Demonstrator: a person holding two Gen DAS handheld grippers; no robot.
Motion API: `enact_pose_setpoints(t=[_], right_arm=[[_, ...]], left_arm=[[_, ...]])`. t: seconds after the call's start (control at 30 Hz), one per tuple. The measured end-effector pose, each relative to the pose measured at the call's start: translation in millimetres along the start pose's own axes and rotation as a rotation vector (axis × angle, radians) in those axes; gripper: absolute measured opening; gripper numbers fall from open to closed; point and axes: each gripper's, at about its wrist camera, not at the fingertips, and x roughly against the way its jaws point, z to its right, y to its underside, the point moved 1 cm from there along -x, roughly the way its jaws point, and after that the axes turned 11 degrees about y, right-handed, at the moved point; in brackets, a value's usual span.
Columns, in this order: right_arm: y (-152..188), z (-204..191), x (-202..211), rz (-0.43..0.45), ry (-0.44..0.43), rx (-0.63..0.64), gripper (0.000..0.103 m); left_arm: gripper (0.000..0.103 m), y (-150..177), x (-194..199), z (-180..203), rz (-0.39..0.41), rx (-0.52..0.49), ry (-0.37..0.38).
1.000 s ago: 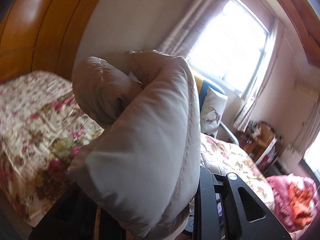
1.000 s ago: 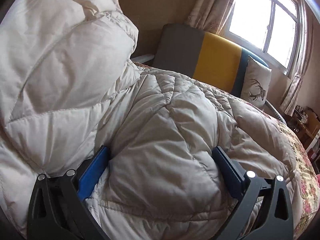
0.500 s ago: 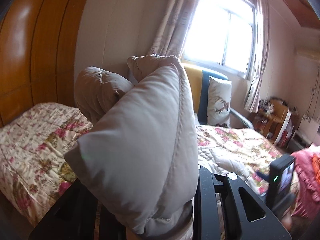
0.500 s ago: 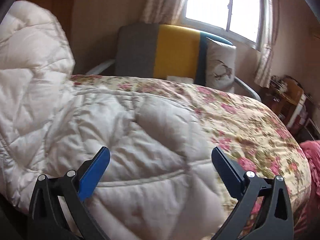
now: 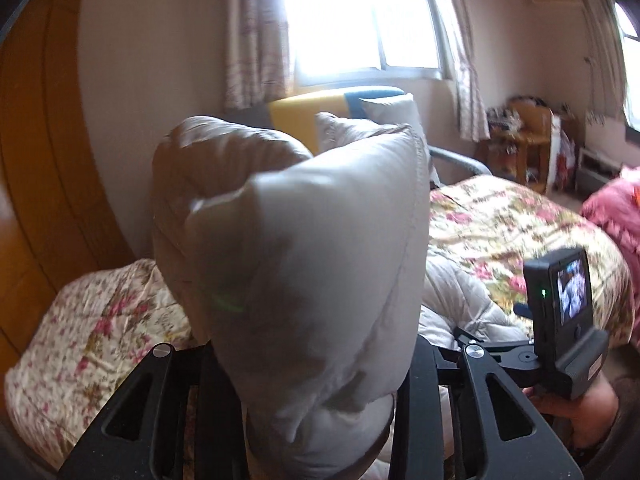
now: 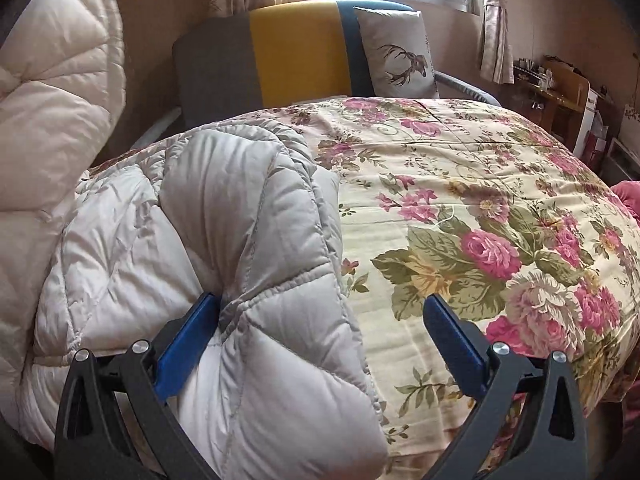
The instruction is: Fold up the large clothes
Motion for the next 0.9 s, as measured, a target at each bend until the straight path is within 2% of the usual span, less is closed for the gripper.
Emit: enact_pose_setpoints(t=[0.1,0.27,0.37,0.5,0.57,0.67,0.77,0.9], right_arm=[[0,7,-4,-0.025,-0.037,-0.042,0.101],[-3,25,-2,-0.068,-0.109,-0.081,0.101],[-11,50,13,-0.028,-0.11,-0.102,0.101],[-38,91,40,0.047,-0.008,-0.171,0.101],[-59,98,59,0.109,-0.028,-0.185,0.101],[-98,79,84,0.164,-0.137,-0.116,0.101],[-125,32,98,0.198,-0.26,0.039,0.101],[-133,-32,82,0.203,-0.273,0.273,0.101]], left_arm=[[0.034,6,-20,28,-0.021,-0.106,0.012],[0.041,19,-46,57,-0.043,-0.228,0.041],[0.045,32,-57,71,-0.05,-0.299,0.048],[0.049,45,-68,88,-0.07,-0.375,0.058],[0.053,52,-74,97,-0.08,-0.415,0.058],[0.058,60,-79,104,-0.089,-0.461,0.072],[0.058,66,-78,105,-0.09,-0.48,0.073],[0.06,63,-77,96,-0.092,-0.455,0.106]])
